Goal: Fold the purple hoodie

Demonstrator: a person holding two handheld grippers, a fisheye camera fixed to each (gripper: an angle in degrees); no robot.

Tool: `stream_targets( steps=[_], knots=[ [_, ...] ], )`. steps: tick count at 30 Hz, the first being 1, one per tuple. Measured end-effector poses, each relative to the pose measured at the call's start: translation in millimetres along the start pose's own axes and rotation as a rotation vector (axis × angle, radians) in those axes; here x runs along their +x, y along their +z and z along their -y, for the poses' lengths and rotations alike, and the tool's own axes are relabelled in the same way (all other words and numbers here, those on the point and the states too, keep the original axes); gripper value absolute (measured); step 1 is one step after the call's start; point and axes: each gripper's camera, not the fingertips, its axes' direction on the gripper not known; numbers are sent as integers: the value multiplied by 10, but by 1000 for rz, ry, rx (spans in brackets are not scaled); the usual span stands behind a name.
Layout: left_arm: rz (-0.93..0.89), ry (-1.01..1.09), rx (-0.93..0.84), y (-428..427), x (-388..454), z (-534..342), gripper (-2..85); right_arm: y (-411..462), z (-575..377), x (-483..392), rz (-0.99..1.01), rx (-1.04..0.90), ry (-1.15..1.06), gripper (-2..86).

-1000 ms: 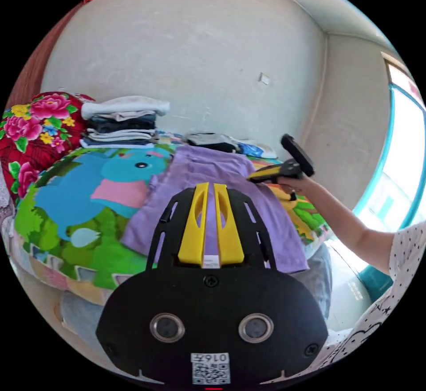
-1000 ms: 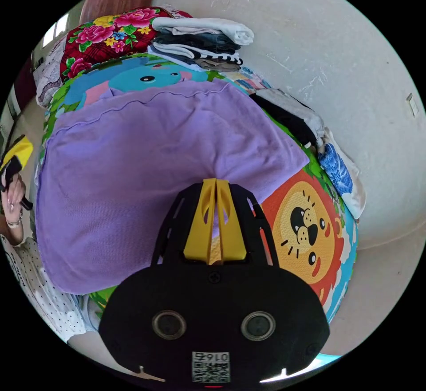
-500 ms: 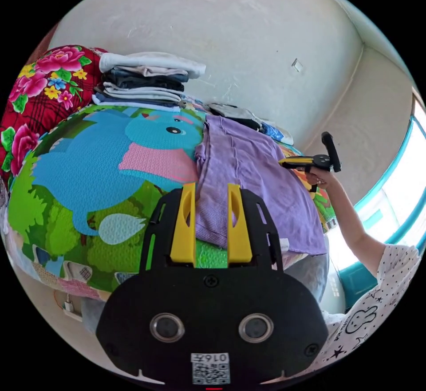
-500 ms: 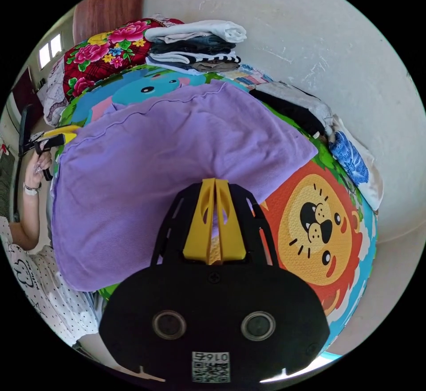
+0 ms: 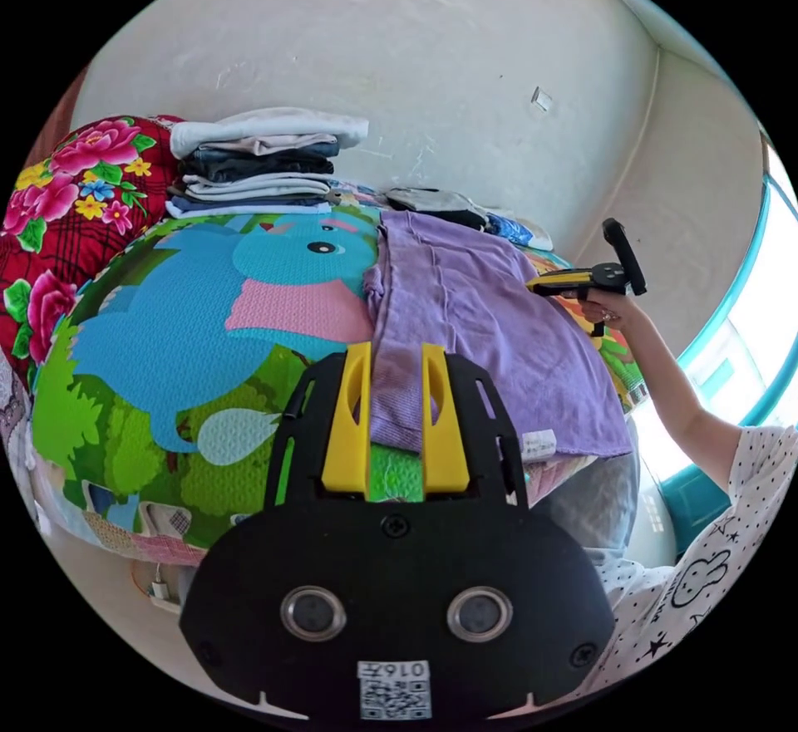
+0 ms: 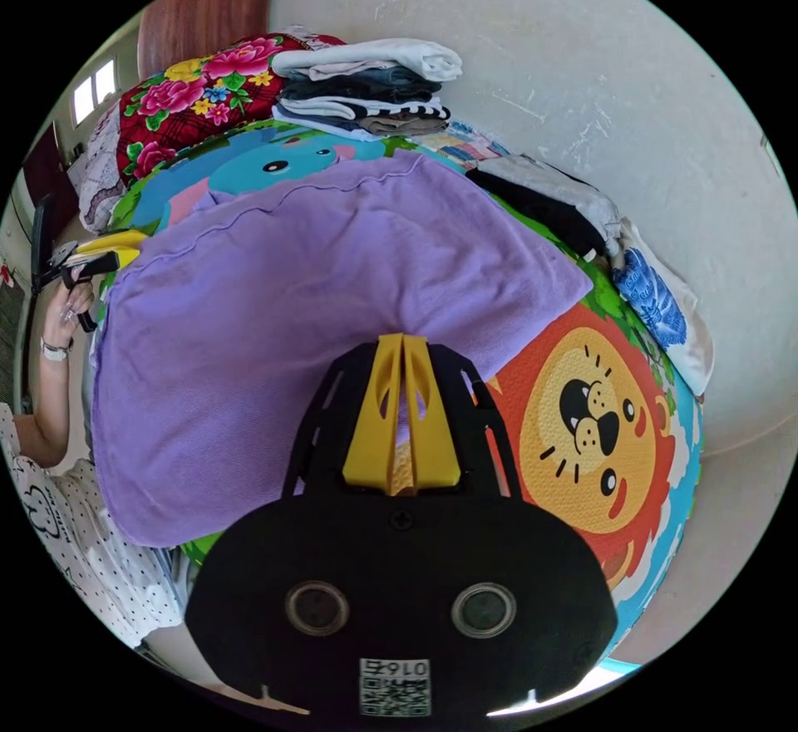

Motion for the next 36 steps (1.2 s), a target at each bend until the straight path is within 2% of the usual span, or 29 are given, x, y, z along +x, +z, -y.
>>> stream_targets(
  steps=[4, 9, 13, 18, 23, 29, 33, 36],
  knots=[
    [2, 20, -45, 59, 0, -5, 75, 26, 32, -8, 7, 1, 3, -4],
    [-13, 83, 8, -56, 14, -53, -4, 60, 79, -49, -9, 1, -5, -4],
    [-26, 69, 2, -67, -62, -66, -9, 92, 127, -59, -11, 2, -6, -3],
    [68, -35, 51, -206, -189, -160, -10, 132, 191, -61, -13, 3, -6, -4],
    [59, -66, -86, 71, -318, -181, -10, 181, 273, -43, -9, 3, -4, -4],
    [55, -100, -11, -88, -322, -243, -10, 240, 375, -46, -27, 4, -14, -3],
    [207, -73, 10, -297, -262, -309, -9, 190, 420, 7, -14, 7, 5, -3],
    [164, -35, 50, -383, -268, -344, -6, -170, 411, 63, 112, 182, 60, 0]
  ],
)
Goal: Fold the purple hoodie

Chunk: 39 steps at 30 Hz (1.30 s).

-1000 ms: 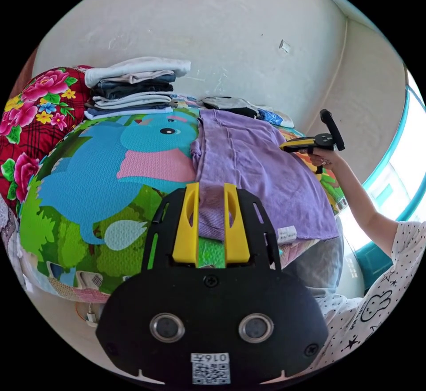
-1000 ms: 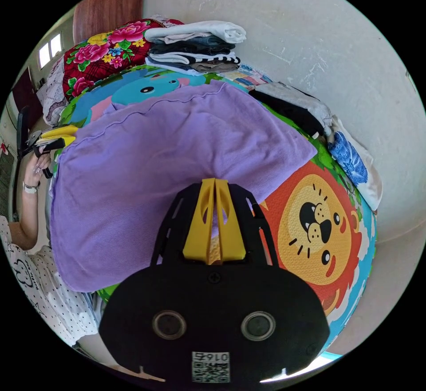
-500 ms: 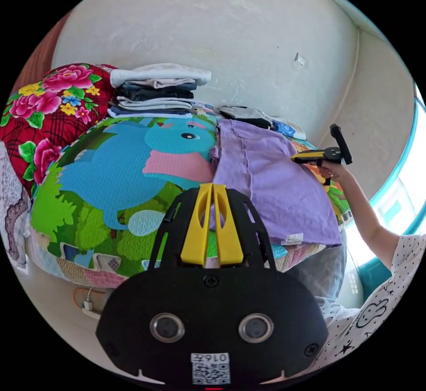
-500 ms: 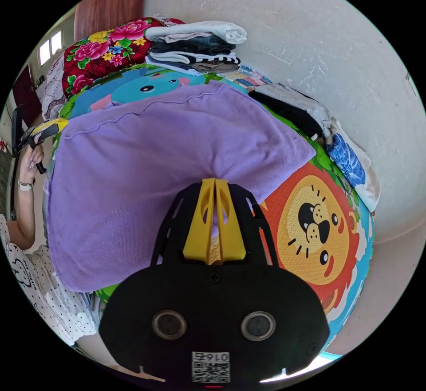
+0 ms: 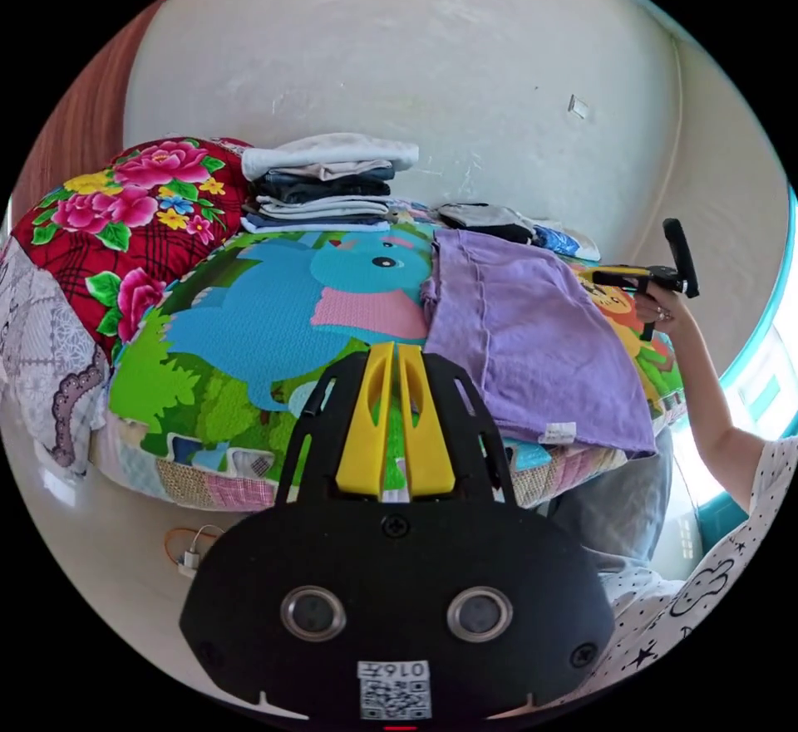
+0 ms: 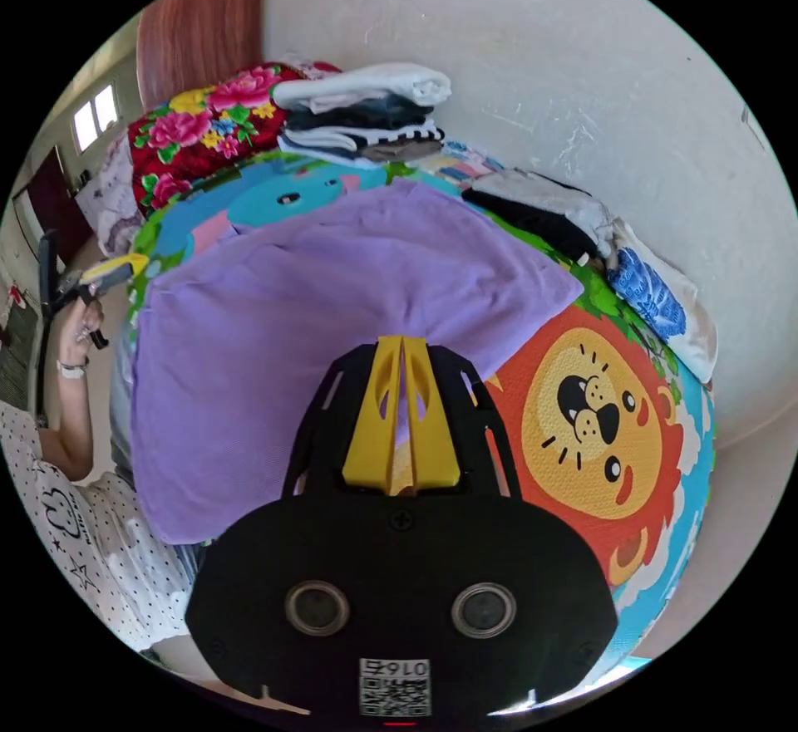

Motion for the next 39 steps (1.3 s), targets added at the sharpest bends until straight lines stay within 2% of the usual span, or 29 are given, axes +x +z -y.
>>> stream_targets(
  steps=[2, 3, 5, 8, 12, 18, 21, 27, 32, 36, 39],
  knots=[
    [-102, 6, 0, 78, -22, 19, 0, -227, 156, -103, 89, 171, 4, 8],
    [-140, 10, -23, 178, -27, 36, 9, -230, 229, -147, 94, 179, -5, 11],
    [-136, 2, -87, 354, -37, 45, 20, -47, 604, -353, 69, 110, -66, 50],
    [-126, 1, -134, 544, -69, -11, 16, 377, 1091, -494, -2, 20, -32, 109],
    [-148, -21, -69, 582, -177, -139, -6, 887, 1607, -514, -25, -8, 29, 97],
    [-222, -69, -5, 617, -351, -278, -10, 1803, 2301, -489, 10, -201, 102, 91],
    [-244, -79, 6, 636, -404, -310, -10, 2207, 2431, -537, -123, -328, 121, 47],
    [-220, -65, 18, 592, -408, -324, -10, 2266, 2589, -508, -142, -272, 93, 5],
    [-239, -69, 70, 479, -459, -309, -10, 2220, 2706, -262, -25, -191, 210, 0],
    [-211, -81, -16, 688, -473, -309, -10, 2521, 2675, -261, -10, -291, 203, 4],
    [-231, -107, 1, 670, -522, -338, -10, 2540, 2599, -295, -15, -219, 173, 9]
  ],
)
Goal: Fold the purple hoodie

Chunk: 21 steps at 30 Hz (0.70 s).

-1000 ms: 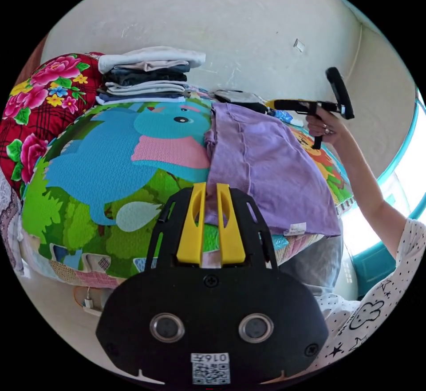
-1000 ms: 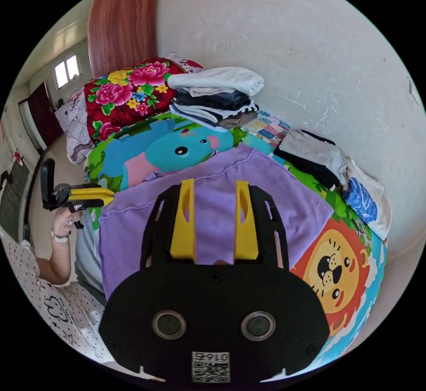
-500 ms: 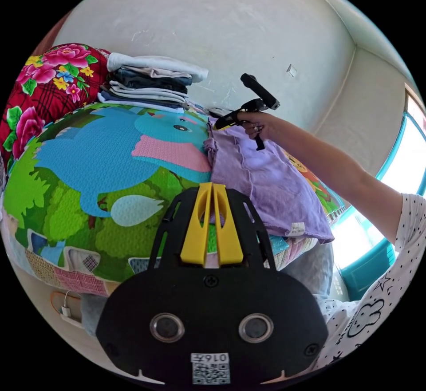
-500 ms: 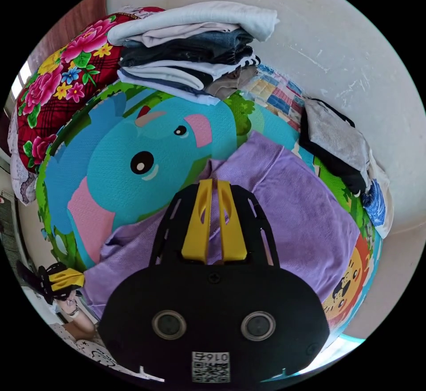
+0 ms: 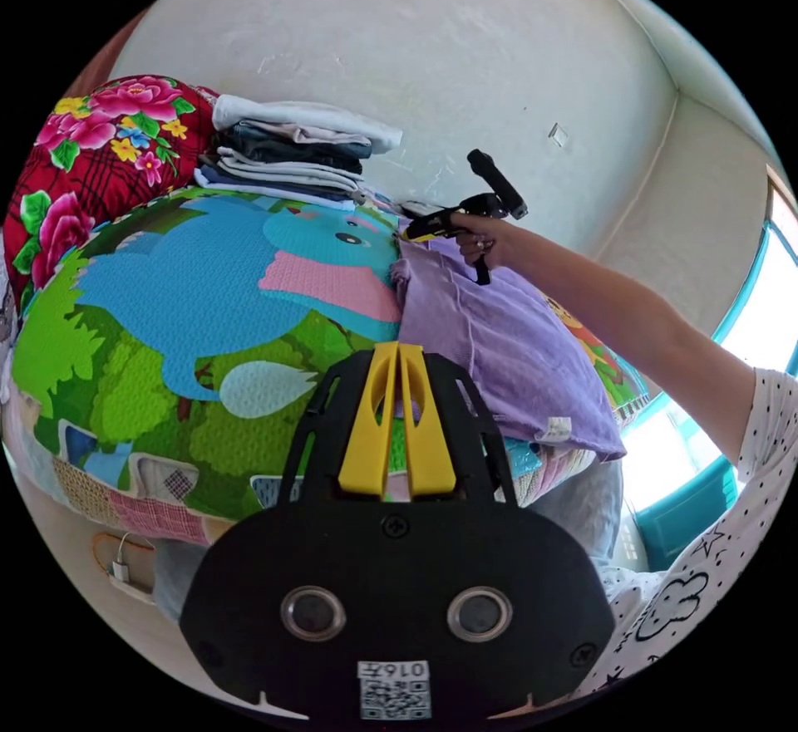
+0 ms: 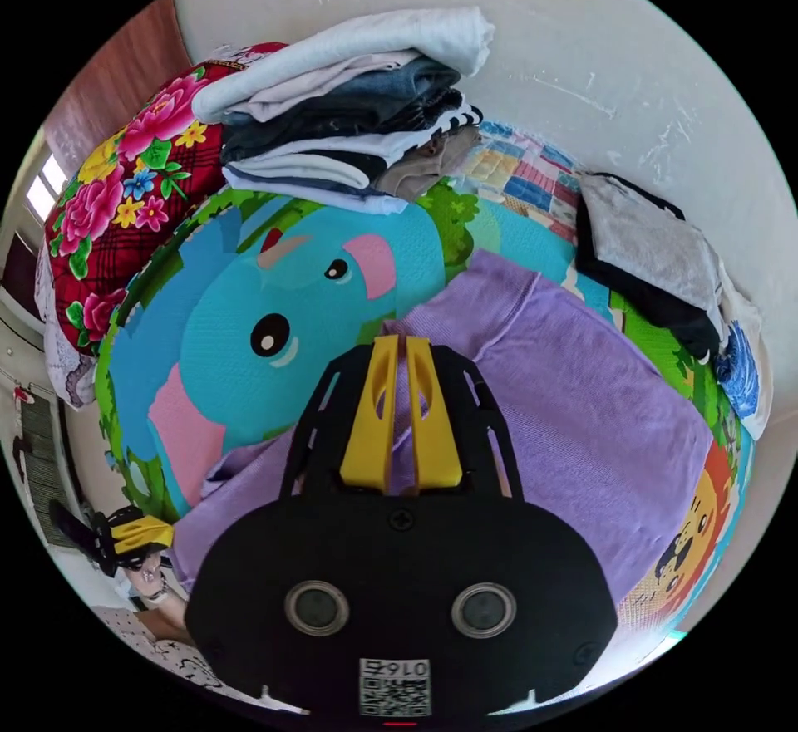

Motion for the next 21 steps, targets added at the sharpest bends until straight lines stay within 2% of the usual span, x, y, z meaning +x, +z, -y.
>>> stream_targets(
  steps=[3, 5, 7, 8, 11, 13, 16, 21],
  knots=[
    [-31, -13, 7, -74, -46, -3, -10, -125, -39, 65, 73, 10, -21, 18],
    [-6, -63, 13, -151, -78, -14, -10, -469, -166, 150, 151, 160, -59, 30],
    [26, -95, 53, -261, -75, -33, -10, -728, -284, 242, 156, 263, -95, 44],
    [-18, -82, 89, -318, -23, -26, -10, -842, -343, 328, 123, 295, -83, 45],
    [-196, 50, 69, -226, 305, 73, -10, -872, -404, 492, 16, 250, -50, 52],
    [-170, 125, -10, -63, 530, 114, -10, -767, -398, 514, -12, 193, -49, 64],
    [0, 147, -98, 178, 686, 71, -10, -542, -384, 387, -45, 158, -72, 70],
    [-44, 155, -52, 273, 630, -83, -10, -42, -241, -86, -211, 82, -162, 66]
  ],
)
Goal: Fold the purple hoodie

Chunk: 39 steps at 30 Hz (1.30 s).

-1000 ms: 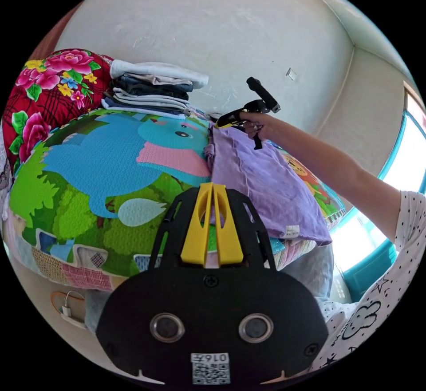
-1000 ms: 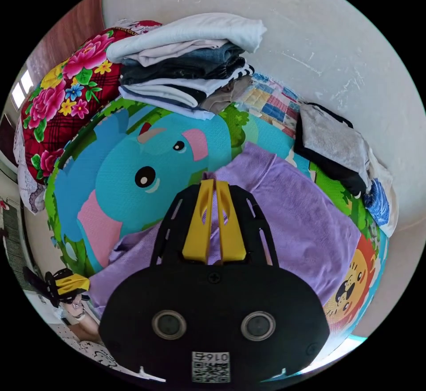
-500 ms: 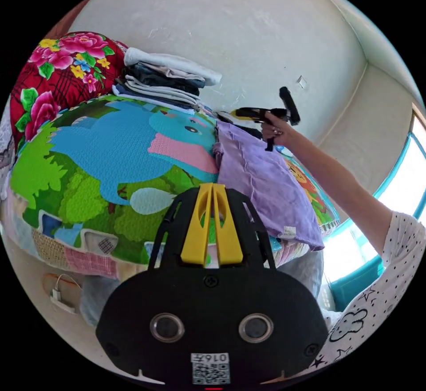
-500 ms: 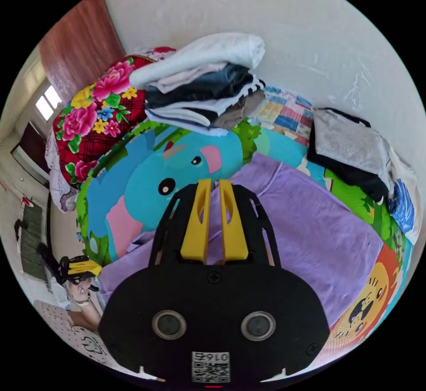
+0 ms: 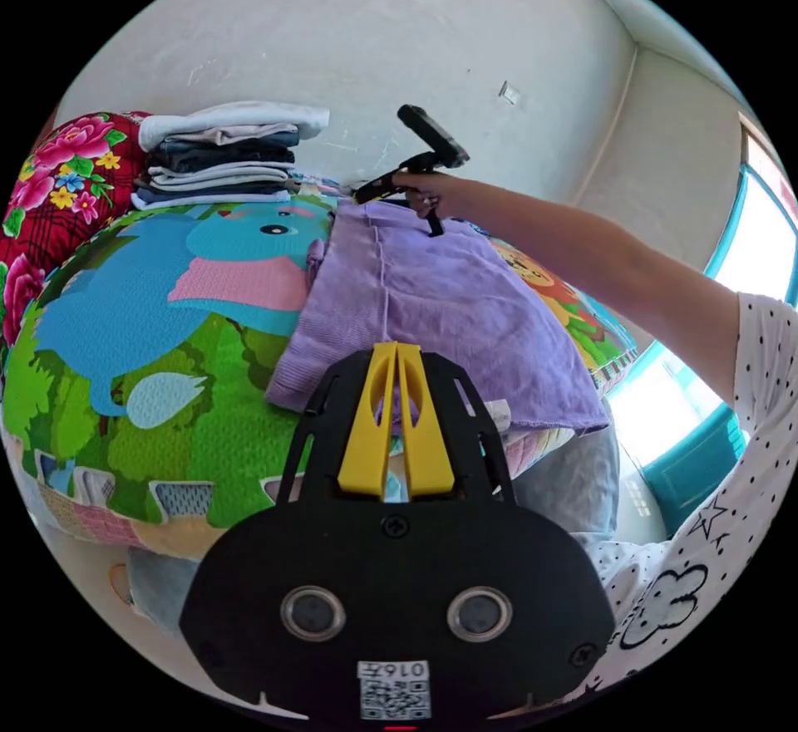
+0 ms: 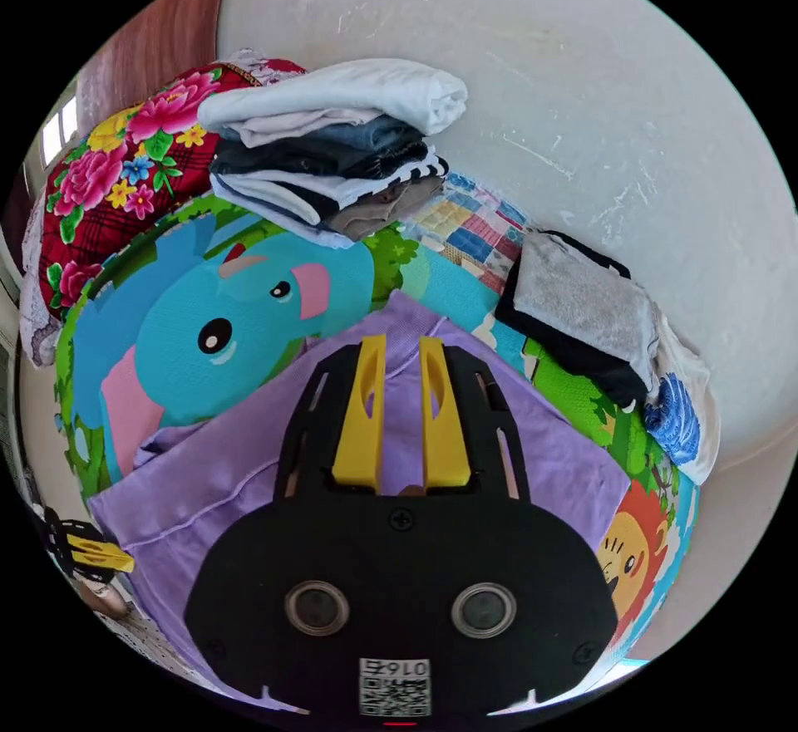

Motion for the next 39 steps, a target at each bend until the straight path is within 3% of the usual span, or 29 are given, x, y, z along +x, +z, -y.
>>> stream_targets(
  steps=[4, 9, 13, 16, 18, 20, 24, 28, 32, 39],
  knots=[
    [-16, 41, 19, 0, 2, -47, -10, 374, 176, -376, -148, -128, -74, 48],
    [4, 68, 47, -14, 46, -85, -10, 479, 174, -448, -153, -182, 8, 25],
    [7, 70, 57, -34, 53, -83, -10, 385, -117, -381, -48, -116, 77, 17],
    [-16, 70, 50, -58, 22, -57, -10, 118, -461, -460, 1, -49, -114, 11],
    [-38, 55, 56, -83, -11, -47, -10, -253, -721, -398, 66, 63, -89, 9],
    [-63, 22, 64, -104, -50, -40, -10, -859, -1269, -353, 155, 239, -78, 9],
    [-152, -78, 60, -160, -171, -2, -10, -1638, -2379, -498, 254, 312, -194, 34],
    [-212, -162, 63, -277, -233, 25, -10, -2177, -3822, -788, 33, 312, -174, 105],
    [-224, -135, 129, -526, 3, 67, -9, -2413, -5159, -1328, -13, 334, -367, 144],
    [-254, 9, 31, -527, 682, 196, -9, -2427, -6416, -2298, -191, 350, -599, 157]
  ],
)
